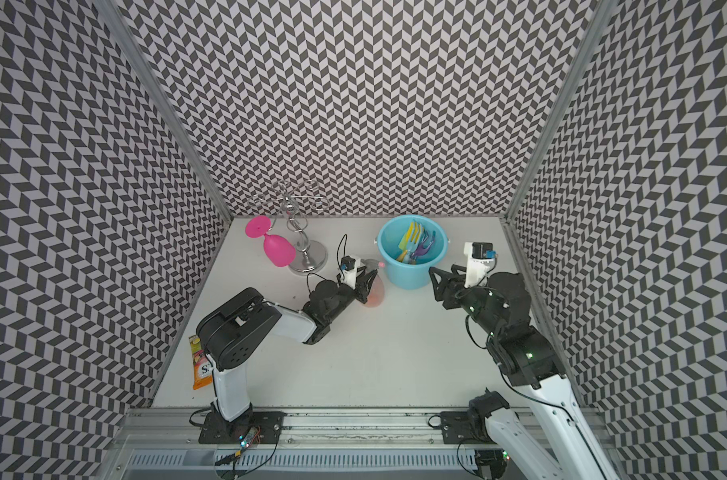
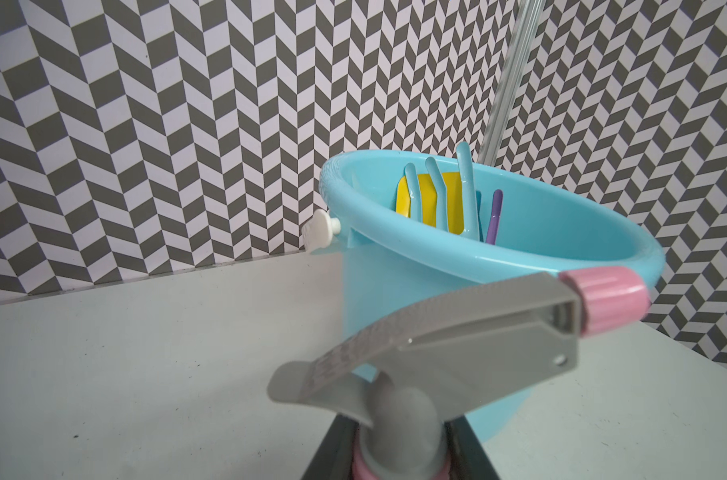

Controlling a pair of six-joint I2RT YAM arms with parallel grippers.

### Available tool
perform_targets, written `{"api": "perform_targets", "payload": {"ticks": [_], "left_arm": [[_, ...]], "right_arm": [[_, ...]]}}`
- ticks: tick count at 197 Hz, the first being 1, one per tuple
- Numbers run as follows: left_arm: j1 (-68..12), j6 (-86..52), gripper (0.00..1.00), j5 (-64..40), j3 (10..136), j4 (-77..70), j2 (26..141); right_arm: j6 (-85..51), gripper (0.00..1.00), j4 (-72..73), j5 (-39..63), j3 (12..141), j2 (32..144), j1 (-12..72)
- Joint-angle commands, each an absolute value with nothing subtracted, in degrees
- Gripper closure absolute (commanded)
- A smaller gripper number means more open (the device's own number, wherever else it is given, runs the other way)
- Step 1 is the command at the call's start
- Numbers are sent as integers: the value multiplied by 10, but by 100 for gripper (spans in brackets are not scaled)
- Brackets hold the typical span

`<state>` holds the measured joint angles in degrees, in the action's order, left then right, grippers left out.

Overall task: Organize the gardening tools
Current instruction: Adjust the gardening tool at the center of the board.

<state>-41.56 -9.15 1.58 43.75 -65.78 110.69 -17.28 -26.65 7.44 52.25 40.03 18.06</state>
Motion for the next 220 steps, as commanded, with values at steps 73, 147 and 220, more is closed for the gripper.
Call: {"api": "perform_targets", "payload": {"ticks": [73, 147, 220], "left_arm": [[-423, -94, 36, 3, 415, -672, 1096], [-439, -85, 24, 12, 375, -636, 1039], [-473, -82, 0, 62, 289, -557, 905]], "right_arm": [[-168, 35, -236, 75, 527, 399, 178], [-188, 35, -209, 91, 494, 405, 178], [-208, 35, -132, 101, 453, 426, 178]]}}
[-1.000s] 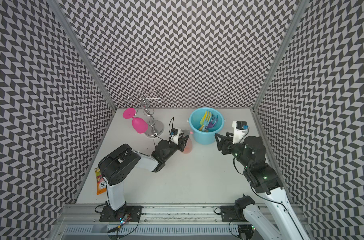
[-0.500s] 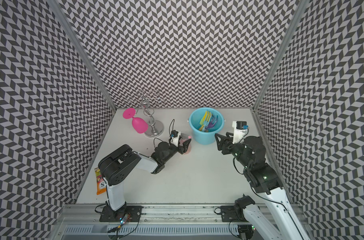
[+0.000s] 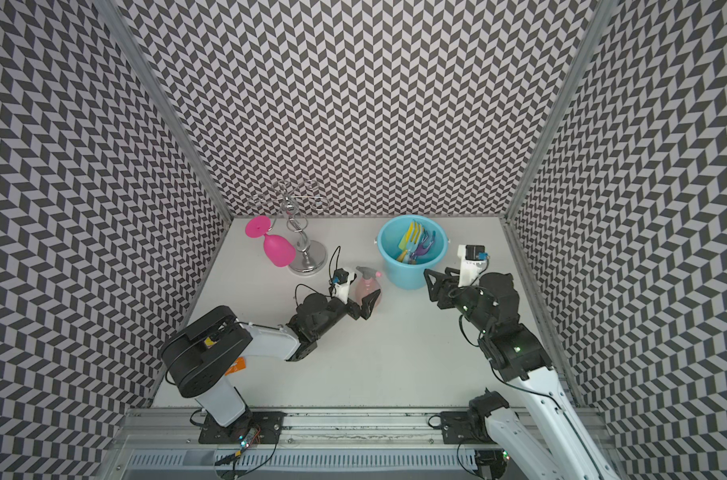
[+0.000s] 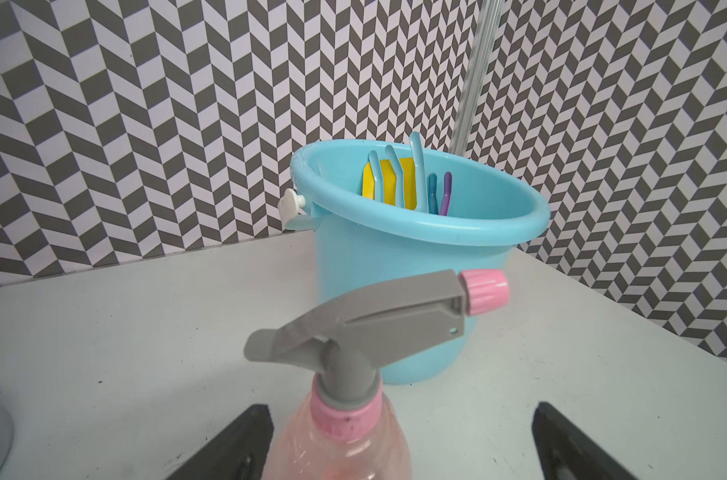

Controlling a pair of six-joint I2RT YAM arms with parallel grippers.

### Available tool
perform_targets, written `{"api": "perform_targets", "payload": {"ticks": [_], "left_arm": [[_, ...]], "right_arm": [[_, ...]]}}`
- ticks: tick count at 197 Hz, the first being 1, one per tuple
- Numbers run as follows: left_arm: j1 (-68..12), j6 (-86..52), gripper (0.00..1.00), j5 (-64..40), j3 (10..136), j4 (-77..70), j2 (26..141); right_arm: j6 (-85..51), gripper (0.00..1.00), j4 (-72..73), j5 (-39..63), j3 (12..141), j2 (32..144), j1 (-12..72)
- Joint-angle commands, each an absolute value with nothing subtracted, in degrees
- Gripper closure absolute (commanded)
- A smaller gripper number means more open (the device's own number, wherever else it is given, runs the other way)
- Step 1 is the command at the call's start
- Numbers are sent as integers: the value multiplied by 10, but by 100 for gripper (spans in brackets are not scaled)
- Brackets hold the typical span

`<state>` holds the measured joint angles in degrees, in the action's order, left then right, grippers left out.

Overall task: Organize the gardening tools
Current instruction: Adjust the gardening tool at the center of the board.

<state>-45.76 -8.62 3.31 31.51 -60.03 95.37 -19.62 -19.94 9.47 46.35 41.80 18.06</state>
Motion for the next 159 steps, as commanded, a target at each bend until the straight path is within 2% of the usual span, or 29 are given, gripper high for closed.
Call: {"api": "perform_targets", "payload": {"ticks": [1, 59, 65, 81, 96, 100, 102, 128, 159], "left_arm": [[-473, -82, 0, 63, 288, -556, 905], [-499, -107, 1, 124, 209, -439, 730], [-499, -112, 1, 134, 204, -419, 708], [-499, -124, 1, 163, 199, -350, 637], [-496, -145, 1, 203, 207, -274, 580], [-492, -151, 0, 212, 211, -253, 567], [-490, -154, 0, 214, 213, -245, 560], [-441, -179, 1, 222, 232, -149, 491], [-370, -149, 0, 215, 258, -110, 447]], "right_arm": [[-208, 35, -130, 101, 453, 426, 178], [-218, 33, -67, 77, 446, 467, 177], [-221, 28, -63, 70, 449, 474, 177], [-226, 24, -48, 59, 456, 491, 177], [-231, 14, -34, 34, 460, 505, 176], [-232, 2, -31, 27, 460, 509, 176], [-232, 0, -30, 25, 461, 511, 176], [-224, 0, -1, -25, 471, 545, 168], [-214, 0, 71, -148, 450, 574, 158]]}}
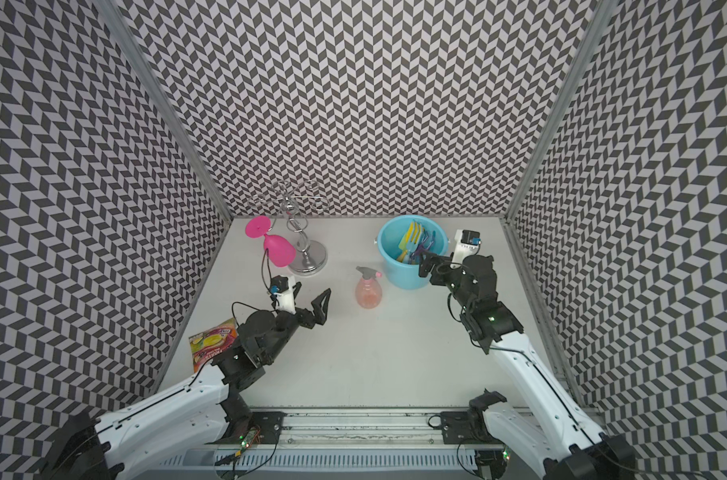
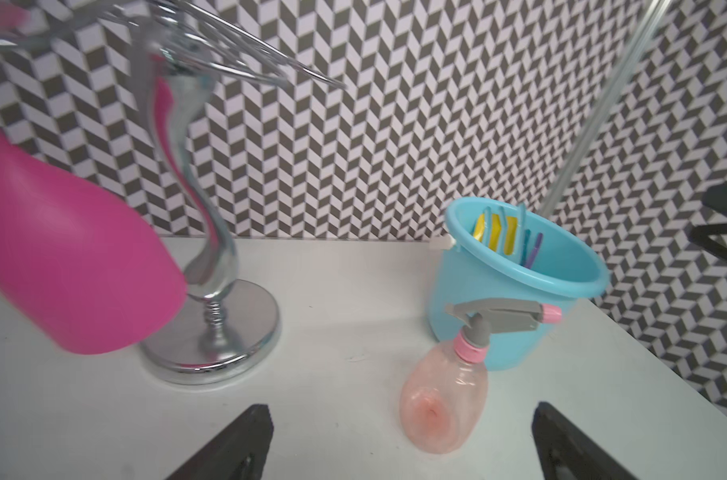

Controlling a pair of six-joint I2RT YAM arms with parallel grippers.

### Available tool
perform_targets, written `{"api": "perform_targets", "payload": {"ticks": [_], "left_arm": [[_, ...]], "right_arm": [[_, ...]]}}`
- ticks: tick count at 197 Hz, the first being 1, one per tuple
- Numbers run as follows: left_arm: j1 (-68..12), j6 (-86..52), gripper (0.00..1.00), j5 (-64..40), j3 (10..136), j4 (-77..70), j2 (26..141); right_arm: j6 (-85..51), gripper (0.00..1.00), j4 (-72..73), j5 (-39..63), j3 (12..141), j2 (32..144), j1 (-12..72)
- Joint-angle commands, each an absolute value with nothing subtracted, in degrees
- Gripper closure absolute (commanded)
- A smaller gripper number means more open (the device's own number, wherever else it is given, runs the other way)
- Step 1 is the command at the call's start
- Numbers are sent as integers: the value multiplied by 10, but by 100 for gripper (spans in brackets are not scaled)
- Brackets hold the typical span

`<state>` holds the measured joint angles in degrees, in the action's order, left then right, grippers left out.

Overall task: Organize the gardening tools
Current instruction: Adjust the gardening tool at the center of the board, then reset both arms

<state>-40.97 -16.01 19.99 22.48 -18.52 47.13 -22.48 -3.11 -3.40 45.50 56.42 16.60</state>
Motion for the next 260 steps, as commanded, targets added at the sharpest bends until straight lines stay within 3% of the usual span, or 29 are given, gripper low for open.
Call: {"api": "perform_targets", "payload": {"ticks": [1, 30, 57, 92, 158, 221, 241, 260], "left_arm": [[-368, -147, 0, 216, 260, -110, 447], [-271, -119, 0, 203, 305, -100, 474], [-154, -112, 0, 149, 352, -83, 569], [-67, -95, 0, 168, 342, -145, 671], [-18, -86, 0, 199, 247, -385, 783], [-15, -36, 0, 115, 181, -612, 849], [-14, -9, 0, 65, 137, -744, 895], [-12, -10, 0, 51, 155, -691, 887]], "right_arm": [[-212, 0, 73, -154, 447, 574, 158], [-163, 1, 141, -277, 397, 591, 156], [-123, 0, 140, -383, 377, 618, 155], [-117, 0, 188, -431, 326, 639, 155], [-39, 0, 450, -373, 185, 677, 145], [13, 2, 705, -274, 109, 791, 110], [-8, 4, 757, -222, 92, 828, 77], [-7, 1, 848, -189, 84, 897, 61]]}}
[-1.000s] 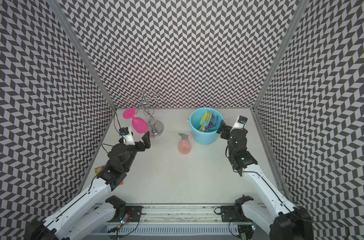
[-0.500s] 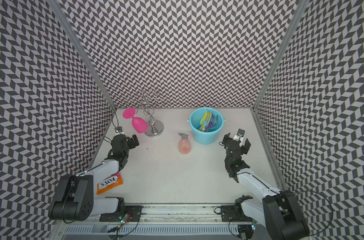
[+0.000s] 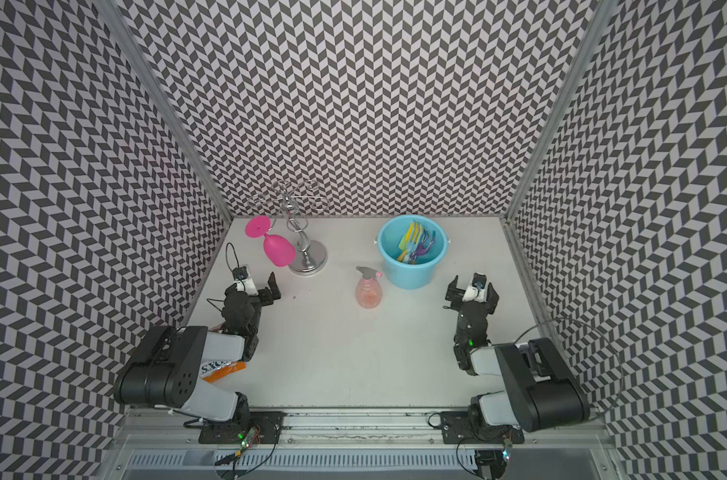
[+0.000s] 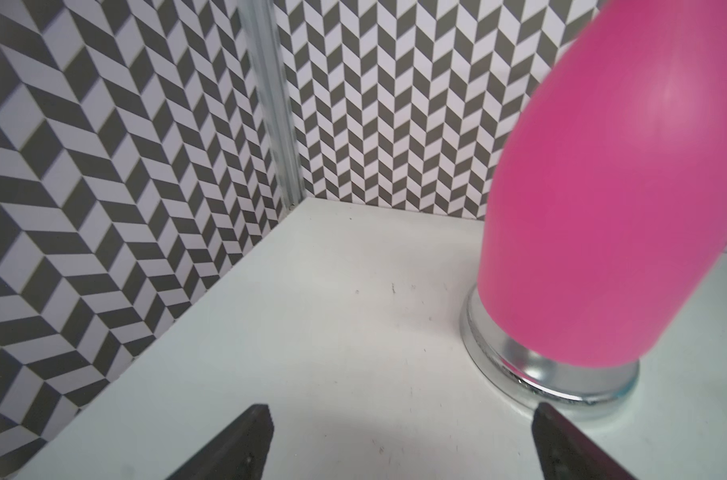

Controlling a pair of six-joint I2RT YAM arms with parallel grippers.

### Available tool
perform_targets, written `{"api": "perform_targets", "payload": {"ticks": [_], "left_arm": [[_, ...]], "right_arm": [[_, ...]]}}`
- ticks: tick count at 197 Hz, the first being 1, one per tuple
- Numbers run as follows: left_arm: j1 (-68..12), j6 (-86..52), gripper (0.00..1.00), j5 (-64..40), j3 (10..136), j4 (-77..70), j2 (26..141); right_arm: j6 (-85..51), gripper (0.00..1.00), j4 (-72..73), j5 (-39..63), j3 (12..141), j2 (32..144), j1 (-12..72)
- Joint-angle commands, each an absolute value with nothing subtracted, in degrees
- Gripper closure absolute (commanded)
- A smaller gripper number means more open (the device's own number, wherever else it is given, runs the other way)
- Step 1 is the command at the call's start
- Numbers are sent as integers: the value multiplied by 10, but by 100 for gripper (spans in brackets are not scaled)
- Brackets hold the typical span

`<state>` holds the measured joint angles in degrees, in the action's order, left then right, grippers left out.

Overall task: Organize the gardening tools
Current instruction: Reset both arms

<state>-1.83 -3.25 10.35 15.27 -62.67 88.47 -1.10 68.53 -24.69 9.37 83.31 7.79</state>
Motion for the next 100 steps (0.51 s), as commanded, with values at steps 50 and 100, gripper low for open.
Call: {"api": "perform_targets", "payload": {"ticks": [50, 100], "left_arm": [[-15, -7, 0, 56, 154, -695, 889], [-15, -7, 0, 57, 153, -697, 889]], "right_arm": [[-8, 0, 799, -197, 115, 899, 62], [-16, 1, 755, -174, 140, 896, 51]]}}
